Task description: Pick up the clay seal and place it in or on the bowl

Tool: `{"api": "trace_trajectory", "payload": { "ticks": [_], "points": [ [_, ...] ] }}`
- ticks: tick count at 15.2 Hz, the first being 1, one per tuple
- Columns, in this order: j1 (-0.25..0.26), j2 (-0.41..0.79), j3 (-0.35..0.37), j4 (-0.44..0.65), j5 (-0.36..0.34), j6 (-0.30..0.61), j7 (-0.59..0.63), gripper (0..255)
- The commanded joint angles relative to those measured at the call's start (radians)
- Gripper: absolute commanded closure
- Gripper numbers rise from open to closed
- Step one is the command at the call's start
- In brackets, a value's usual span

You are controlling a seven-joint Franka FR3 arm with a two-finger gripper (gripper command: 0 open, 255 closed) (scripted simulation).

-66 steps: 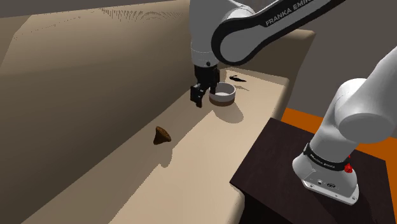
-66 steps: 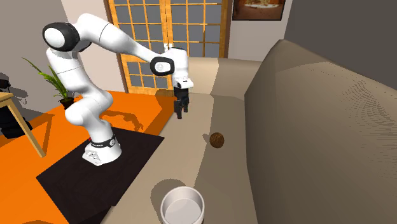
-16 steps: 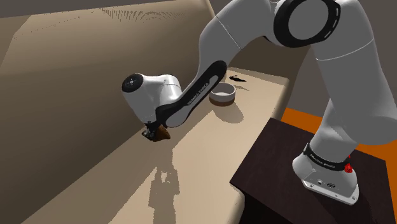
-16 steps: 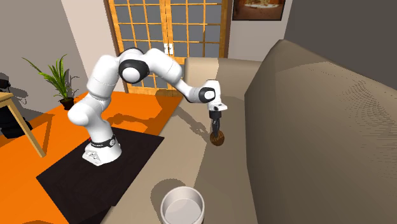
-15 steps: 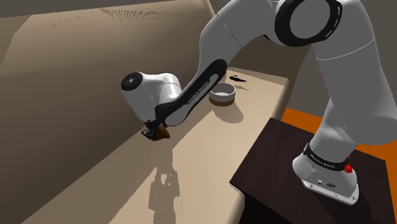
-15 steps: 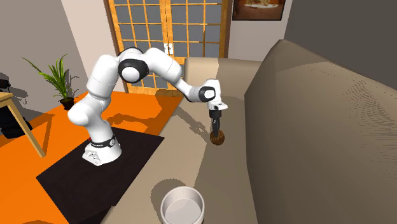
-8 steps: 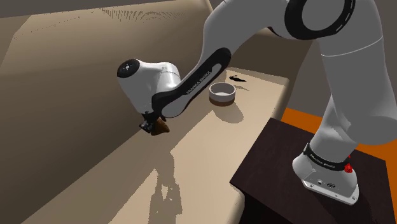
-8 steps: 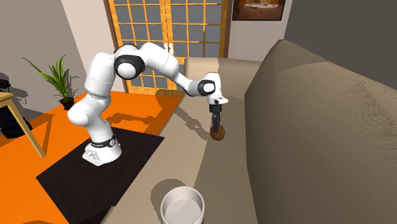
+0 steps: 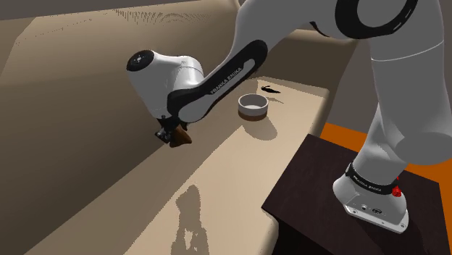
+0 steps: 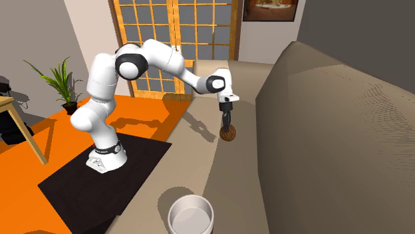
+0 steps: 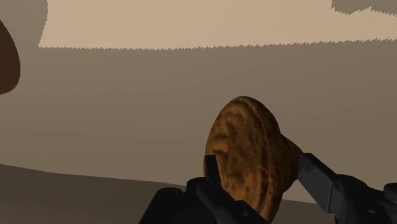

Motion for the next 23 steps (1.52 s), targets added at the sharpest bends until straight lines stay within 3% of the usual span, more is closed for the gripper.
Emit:
{"api": "trace_trajectory", "payload": {
  "ticks": [1, 14, 23],
  "points": [
    [-0.002, -0.015, 0.005, 0.004, 0.010, -0.017, -0.010, 255],
    [-0.009, -0.086, 0.027, 0.071, 0.064, -0.138, -0.078, 255],
    [-0.177, -0.303, -0.013, -0.221, 0.125, 0.023, -0.236, 255]
  ]
}}
